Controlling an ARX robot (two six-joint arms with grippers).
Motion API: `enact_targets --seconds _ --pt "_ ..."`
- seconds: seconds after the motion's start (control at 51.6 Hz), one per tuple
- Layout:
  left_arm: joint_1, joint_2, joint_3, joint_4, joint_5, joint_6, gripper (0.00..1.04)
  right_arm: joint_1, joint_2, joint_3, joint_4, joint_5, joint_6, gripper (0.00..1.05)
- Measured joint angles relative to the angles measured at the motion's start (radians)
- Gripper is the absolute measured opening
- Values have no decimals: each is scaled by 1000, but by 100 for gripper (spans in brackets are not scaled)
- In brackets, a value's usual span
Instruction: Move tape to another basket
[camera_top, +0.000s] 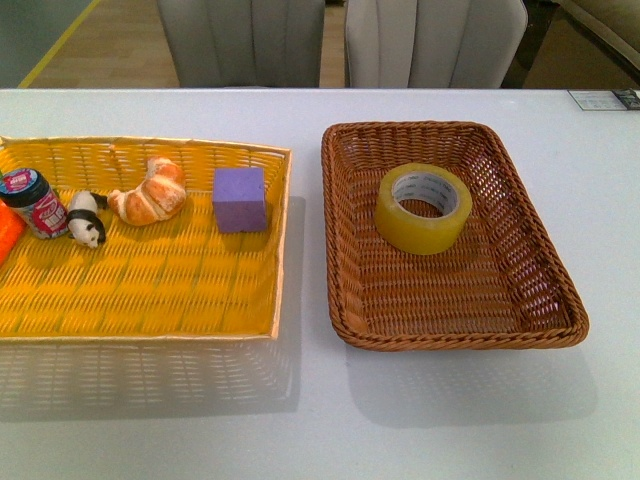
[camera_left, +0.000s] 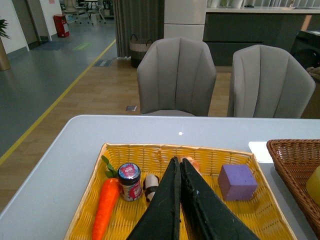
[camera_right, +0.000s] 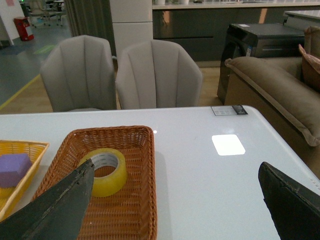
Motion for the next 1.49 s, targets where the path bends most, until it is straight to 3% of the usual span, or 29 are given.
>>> enact_targets --seconds 1.027,1.143,1.492 --pt "0 -445 -1 -426 0 0 2 0 0 0 0 0 0 96" --pt "0 -582 0 -595 0 0 2 0 0 0 0 0 0 96" --pt "0 -612 0 -610 0 0 2 0 0 0 0 0 0 96"
